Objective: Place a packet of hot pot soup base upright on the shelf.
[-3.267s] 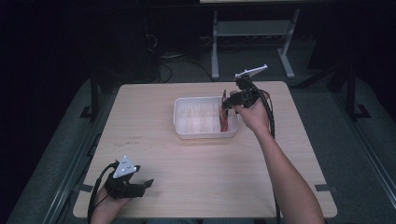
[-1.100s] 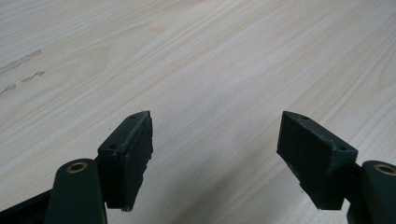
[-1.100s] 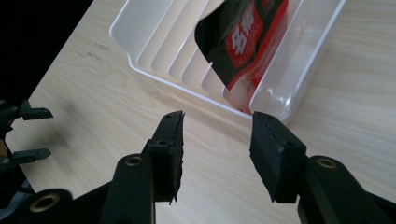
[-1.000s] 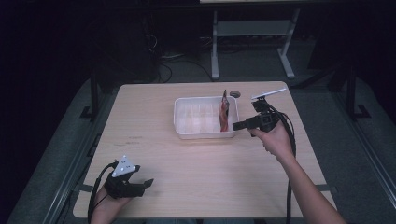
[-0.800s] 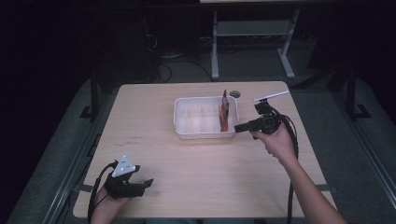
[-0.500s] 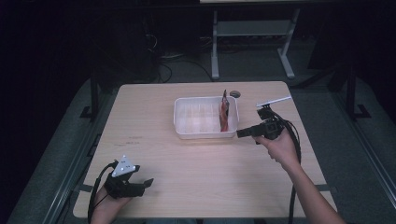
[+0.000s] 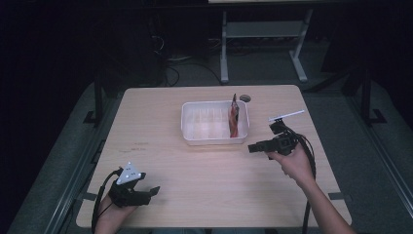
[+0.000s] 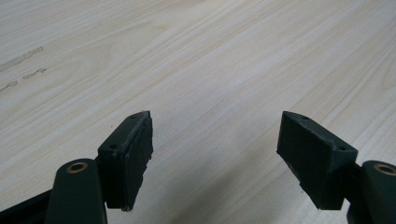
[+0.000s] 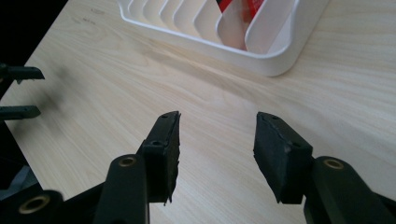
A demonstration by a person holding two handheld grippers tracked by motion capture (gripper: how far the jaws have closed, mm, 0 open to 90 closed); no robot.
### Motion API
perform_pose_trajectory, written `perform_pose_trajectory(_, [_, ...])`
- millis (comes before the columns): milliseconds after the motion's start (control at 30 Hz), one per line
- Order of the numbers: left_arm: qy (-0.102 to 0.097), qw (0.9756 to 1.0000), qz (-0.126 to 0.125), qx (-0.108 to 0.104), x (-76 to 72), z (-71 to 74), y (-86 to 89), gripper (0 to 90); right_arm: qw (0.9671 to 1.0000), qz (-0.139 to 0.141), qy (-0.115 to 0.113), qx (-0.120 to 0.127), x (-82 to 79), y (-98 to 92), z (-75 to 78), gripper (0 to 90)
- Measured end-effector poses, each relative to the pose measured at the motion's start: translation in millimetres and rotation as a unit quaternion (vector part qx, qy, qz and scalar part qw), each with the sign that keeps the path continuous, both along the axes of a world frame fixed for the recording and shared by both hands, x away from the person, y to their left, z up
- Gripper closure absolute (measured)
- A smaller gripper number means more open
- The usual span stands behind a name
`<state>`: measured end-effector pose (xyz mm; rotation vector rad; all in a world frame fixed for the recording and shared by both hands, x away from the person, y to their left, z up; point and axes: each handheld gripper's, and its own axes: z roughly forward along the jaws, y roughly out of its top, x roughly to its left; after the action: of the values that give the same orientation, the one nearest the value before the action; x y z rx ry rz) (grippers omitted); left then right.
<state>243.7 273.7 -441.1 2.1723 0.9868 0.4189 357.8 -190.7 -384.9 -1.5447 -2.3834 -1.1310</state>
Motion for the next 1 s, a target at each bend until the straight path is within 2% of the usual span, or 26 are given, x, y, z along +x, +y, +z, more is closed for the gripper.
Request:
perform_pose_trajectory(567, [0.003, 1.0000, 0.002, -0.001, 0.4, -0.8, -0.4, 26.3, 1.0000, -0.002, 0.006, 0.003, -16.8, -18.2, -18.2, 47.4])
perform_pose_trajectory(1000, [0.004, 1.0000, 0.003, -0.004, 0.9, -1.8, -0.7, 26.3, 0.9996, -0.013, 0.007, 0.022, -29.3, -34.3, -31.0, 46.7])
